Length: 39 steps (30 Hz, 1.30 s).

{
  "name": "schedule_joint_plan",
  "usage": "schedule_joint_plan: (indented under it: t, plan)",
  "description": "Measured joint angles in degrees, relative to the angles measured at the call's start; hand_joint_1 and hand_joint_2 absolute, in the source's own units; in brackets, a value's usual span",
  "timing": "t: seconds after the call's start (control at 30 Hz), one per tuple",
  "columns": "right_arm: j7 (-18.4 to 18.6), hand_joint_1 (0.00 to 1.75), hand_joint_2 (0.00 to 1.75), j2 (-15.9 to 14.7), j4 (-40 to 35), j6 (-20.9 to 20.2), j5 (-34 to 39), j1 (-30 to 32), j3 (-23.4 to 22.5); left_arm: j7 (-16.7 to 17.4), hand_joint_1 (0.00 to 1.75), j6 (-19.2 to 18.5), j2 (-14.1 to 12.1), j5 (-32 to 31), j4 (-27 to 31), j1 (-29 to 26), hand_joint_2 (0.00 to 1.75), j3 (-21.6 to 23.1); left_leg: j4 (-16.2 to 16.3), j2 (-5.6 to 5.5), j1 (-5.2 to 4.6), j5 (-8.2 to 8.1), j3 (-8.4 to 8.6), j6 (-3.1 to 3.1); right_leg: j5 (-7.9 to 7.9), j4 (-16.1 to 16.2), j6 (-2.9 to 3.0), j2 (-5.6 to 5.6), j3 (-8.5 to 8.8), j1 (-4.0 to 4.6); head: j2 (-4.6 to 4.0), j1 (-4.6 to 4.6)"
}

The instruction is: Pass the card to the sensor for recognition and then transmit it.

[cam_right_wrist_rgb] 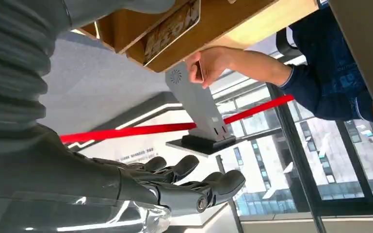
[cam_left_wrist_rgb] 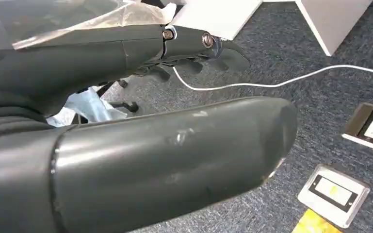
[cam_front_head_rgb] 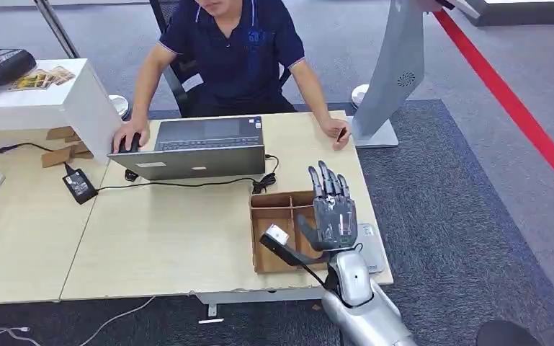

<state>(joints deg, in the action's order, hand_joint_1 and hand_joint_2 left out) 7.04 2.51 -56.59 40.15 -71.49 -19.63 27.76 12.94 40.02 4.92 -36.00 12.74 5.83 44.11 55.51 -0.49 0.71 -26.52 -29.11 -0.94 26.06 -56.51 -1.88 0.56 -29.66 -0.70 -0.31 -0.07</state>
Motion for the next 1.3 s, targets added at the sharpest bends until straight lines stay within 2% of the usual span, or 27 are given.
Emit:
schedule_joint_plan:
  t: [0.57,1.3]
  plan:
    - [-1.1,0.00,1.75,1.6,0.8,0.0,0.0,-0.8,-2.6,0.0,0.00,-0.4,0.1,0.1,0.0,0.1,0.00,1.2,0.0,0.00,0.00,0.00,0.00,0.00,0.00,0.0,0.00,0.00,0.00,0.00,0.00,0.00]
    - [-1.1,0.00,1.75,1.9,1.9,0.0,0.5,-1.1,-2.6,0.0,0.00,-0.3,0.1,0.5,0.0,0.1,0.00,1.2,0.0,0.00,0.00,0.00,0.00,0.00,0.00,0.0,0.00,0.00,-0.01,0.00,0.00,0.00]
